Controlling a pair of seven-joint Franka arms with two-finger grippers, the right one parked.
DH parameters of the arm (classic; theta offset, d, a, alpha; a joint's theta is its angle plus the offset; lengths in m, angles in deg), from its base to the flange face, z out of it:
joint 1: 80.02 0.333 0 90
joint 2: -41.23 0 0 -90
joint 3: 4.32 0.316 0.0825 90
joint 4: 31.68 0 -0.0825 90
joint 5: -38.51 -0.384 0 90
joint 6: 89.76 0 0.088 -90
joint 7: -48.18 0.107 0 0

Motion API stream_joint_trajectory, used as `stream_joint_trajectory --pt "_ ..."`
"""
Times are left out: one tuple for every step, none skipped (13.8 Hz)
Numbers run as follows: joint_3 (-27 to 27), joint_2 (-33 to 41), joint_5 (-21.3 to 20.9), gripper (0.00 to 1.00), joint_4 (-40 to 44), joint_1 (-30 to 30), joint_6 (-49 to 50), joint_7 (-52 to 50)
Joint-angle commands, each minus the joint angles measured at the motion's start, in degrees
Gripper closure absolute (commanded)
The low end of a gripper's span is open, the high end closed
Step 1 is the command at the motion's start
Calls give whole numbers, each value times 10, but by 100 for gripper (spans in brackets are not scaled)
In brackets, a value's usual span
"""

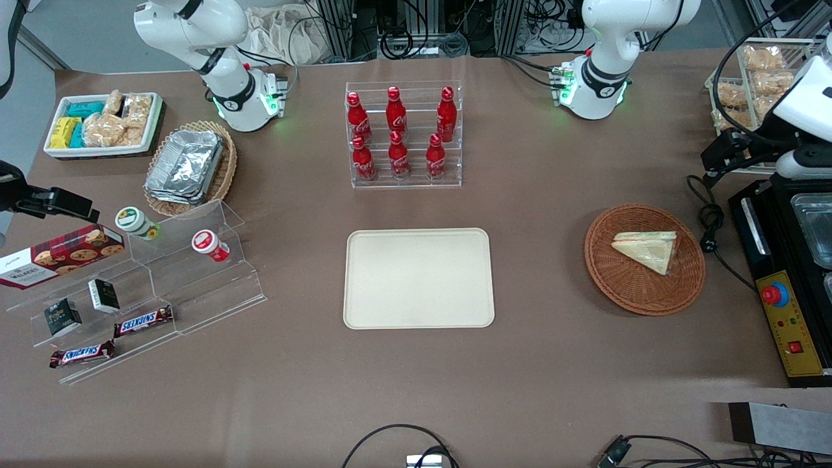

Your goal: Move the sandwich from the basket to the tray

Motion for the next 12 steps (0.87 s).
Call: stream_joint_trajectory --pt "8 14 8 0 -10 -5 11 5" --pt "8 12 8 0 -10 -5 13 5" --pt "9 9 8 0 -11 -4 13 4" --pt "12 7 6 0 -13 -4 13 2" --pt "29 -1 3 0 -18 -2 14 0" --pt "46 -14 8 0 -26 7 12 -16" --pt "54 -27 11 0 -27 15 11 -62" --pt "56 -36 22 0 -26 22 9 -113" --pt "56 -46 33 0 -25 31 7 -151" --pt "56 -49 32 0 -29 33 4 -169" --pt "57 -55 33 0 -34 33 1 -183" --pt "57 -58 31 0 -45 33 -12 -213"
